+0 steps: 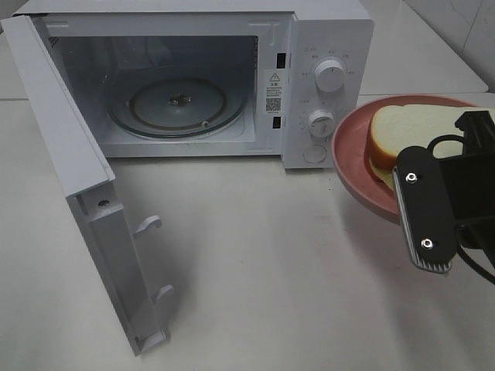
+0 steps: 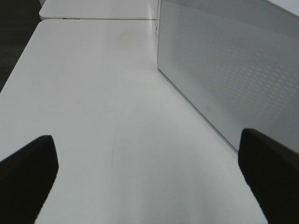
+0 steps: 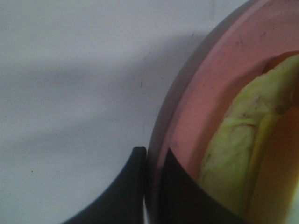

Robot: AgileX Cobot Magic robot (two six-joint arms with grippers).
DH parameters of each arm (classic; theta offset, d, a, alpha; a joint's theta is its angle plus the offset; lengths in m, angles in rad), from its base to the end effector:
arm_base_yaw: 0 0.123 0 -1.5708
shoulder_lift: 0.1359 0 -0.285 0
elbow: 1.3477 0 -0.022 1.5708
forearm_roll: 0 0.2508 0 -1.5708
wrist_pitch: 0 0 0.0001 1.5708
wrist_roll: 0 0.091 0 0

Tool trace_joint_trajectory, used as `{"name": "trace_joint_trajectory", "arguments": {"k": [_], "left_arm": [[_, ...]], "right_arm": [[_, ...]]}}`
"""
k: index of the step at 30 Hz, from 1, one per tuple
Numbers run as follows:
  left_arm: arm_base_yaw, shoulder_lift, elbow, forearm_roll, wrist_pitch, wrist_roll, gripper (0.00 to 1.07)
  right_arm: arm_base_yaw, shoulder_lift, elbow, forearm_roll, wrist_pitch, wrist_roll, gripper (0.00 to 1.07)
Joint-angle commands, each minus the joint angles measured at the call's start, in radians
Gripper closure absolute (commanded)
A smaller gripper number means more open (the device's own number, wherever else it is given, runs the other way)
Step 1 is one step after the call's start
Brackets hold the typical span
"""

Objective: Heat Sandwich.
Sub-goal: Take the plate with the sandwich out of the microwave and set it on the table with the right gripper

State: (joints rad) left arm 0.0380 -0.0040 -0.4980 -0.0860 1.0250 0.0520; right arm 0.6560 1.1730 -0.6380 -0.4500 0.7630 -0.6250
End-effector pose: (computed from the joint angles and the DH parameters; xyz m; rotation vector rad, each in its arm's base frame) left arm -0.0037 -0.0068 0.2799 0.0162 2.0039 -0.0447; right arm 0.1724 0.0981 0.2300 -1.9193 1.9545 -0.5033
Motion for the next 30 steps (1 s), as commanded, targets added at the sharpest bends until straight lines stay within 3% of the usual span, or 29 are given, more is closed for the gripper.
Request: {"name": "trace_joint_trajectory", "arguments": {"k": [1,30], "left_arm": [[-0.006,-0.027,0.004,0.000,0.003,-0.007,0.03],[-0.006,-0.027,0.004,0.000,0.003,-0.007,0.03]], "right_arm": [[-0.002,-0.009,0.006,-0.039,0.027,0.089,1.07],[-0.002,-0.009,0.006,-0.044,0.164,0.722,1.06]]}}
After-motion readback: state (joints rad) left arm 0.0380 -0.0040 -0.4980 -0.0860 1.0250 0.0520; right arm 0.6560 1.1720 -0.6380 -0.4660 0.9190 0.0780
